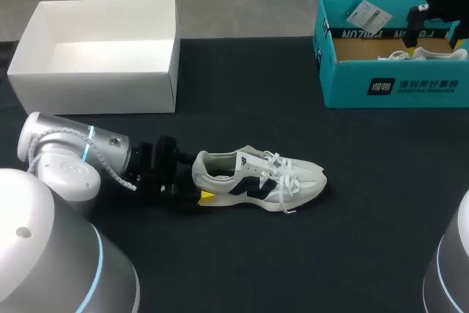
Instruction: Take the shoe out of the shoebox, open the shoe tongue, remove and reinsert the insole, then place the shoe into the shoebox
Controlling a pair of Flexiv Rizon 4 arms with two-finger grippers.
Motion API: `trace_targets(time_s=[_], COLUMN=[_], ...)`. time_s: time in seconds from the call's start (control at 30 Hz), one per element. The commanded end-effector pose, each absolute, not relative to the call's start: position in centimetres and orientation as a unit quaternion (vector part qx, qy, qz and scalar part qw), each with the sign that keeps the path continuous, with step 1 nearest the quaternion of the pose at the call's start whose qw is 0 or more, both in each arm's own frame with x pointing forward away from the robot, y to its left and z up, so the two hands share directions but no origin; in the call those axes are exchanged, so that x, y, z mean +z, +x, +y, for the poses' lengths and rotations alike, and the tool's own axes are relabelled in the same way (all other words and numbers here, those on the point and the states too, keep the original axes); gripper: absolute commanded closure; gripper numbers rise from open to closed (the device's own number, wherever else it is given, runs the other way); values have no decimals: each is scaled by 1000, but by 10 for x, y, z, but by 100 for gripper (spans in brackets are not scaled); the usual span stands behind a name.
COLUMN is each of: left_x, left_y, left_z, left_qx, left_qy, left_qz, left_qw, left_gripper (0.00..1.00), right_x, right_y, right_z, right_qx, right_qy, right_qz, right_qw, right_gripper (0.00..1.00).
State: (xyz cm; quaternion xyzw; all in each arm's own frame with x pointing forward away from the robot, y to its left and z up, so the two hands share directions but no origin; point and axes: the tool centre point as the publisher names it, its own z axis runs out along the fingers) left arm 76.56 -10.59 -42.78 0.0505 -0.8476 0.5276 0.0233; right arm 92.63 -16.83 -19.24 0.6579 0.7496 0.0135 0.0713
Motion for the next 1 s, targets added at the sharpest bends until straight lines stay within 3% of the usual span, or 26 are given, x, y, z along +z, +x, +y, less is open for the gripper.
trace_targets(time_s=[0.03, 0.37, 0.63, 1.0], left_x=[-432, -432, -432, -432], left_y=[765, 765, 765, 765], left_z=[-105, -105, -105, -105], left_qx=[528, 528, 528, 528], left_qy=[51, 51, 51, 51], left_qz=[-848, -848, -848, -848], left_qw=[24, 24, 24, 24], left_gripper=[100, 100, 100, 100], right_x=[-193, -195, -208, -227], right_y=[925, 925, 921, 905], right_z=[-168, -165, -120, -42], right_qx=[15, 19, 33, 50], right_qy=[658, 676, 723, 754], right_qz=[749, 733, 685, 653], right_qw=[72, 71, 89, 58], right_gripper=[0, 0, 0, 0])
